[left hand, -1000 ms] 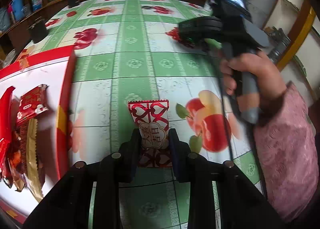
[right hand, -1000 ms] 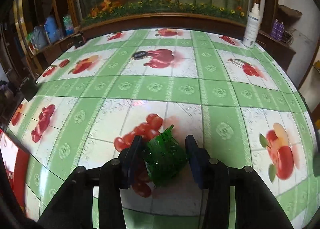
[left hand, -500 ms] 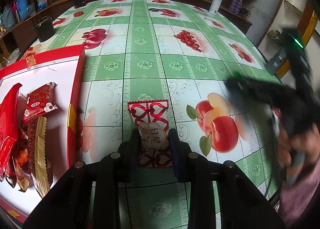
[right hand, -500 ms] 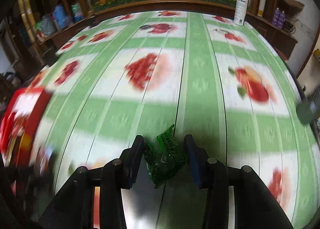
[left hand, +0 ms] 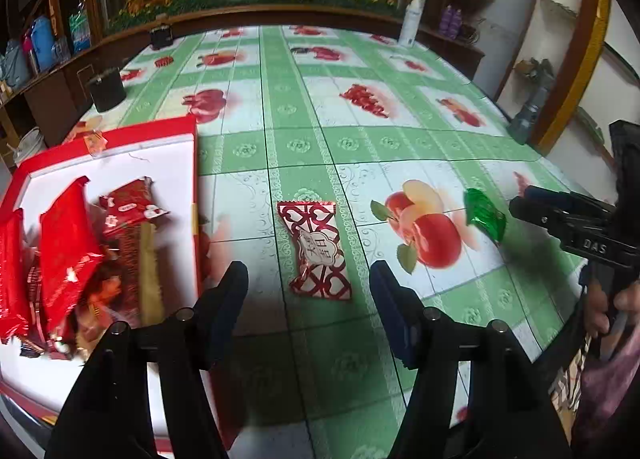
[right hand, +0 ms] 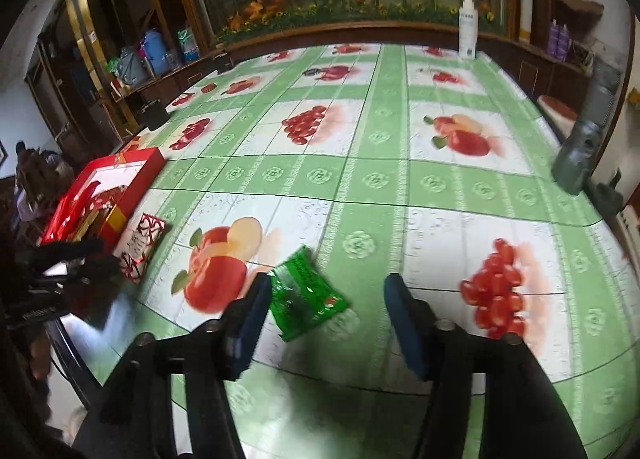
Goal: Organize snacks
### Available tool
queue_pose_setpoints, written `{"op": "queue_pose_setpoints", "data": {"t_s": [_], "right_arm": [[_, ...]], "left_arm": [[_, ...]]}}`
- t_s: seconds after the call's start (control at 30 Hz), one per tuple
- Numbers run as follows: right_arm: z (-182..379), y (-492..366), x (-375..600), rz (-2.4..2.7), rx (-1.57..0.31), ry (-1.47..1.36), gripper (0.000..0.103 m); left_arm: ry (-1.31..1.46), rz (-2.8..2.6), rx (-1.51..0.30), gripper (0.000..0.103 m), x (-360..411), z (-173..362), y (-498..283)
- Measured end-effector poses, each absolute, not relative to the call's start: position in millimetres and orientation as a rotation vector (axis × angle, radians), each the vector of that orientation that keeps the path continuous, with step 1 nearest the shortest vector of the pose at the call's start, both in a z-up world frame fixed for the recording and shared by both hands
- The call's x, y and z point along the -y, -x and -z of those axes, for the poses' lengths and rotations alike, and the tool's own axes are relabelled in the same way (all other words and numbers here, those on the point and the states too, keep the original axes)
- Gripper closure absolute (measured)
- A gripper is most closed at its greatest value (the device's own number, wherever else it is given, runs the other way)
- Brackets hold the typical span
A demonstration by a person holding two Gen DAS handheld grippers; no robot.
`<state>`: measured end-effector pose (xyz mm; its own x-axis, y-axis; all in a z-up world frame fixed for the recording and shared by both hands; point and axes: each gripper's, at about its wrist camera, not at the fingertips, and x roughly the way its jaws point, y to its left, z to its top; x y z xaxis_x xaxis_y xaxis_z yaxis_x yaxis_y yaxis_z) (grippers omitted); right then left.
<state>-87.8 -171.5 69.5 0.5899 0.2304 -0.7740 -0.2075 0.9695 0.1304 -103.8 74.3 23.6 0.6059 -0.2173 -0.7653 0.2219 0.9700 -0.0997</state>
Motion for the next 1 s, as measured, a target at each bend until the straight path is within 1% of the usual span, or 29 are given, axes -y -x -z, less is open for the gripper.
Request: {"op": "queue_pose_setpoints", "data": {"t_s": [0.07, 0.17, 0.47, 0.67, 0.87, 0.93, 1.0], "right_arm": [[-70, 91, 173, -0.267, -0.895, -0.024, 0.04], [-67, 92, 166, -0.299, -0.898, -0.011, 0.04], [-50, 82, 146, -0.324, -0.911, 0.019, 0.041], [-44, 73, 141, -0.332, -0.93, 0.029, 0.041], [-40, 66, 137, -0.325, -0.959, 0.033, 0.041], [-40, 66, 135, -0.316, -0.96, 0.046, 0.043], [-39, 66, 134, -0.302, -0.959, 0.063, 0.052]], "left_arm": [[-0.002, 0.256, -0.879, 0.037, -78, -27, 104], [-0.011, 0.25, -0.893, 0.037, -78, -27, 97], [-0.024, 0.264, -0.973, 0.037, -53, -8, 76], [-0.017, 0.249, -1.007, 0.037, -51, 3, 69], [-0.006, 0.244, -0.995, 0.037, -53, 4, 66], [-0.018, 0.241, -0.99, 0.037, -52, 4, 67], [-0.037, 0.237, -0.98, 0.037, -49, 5, 67]]}}
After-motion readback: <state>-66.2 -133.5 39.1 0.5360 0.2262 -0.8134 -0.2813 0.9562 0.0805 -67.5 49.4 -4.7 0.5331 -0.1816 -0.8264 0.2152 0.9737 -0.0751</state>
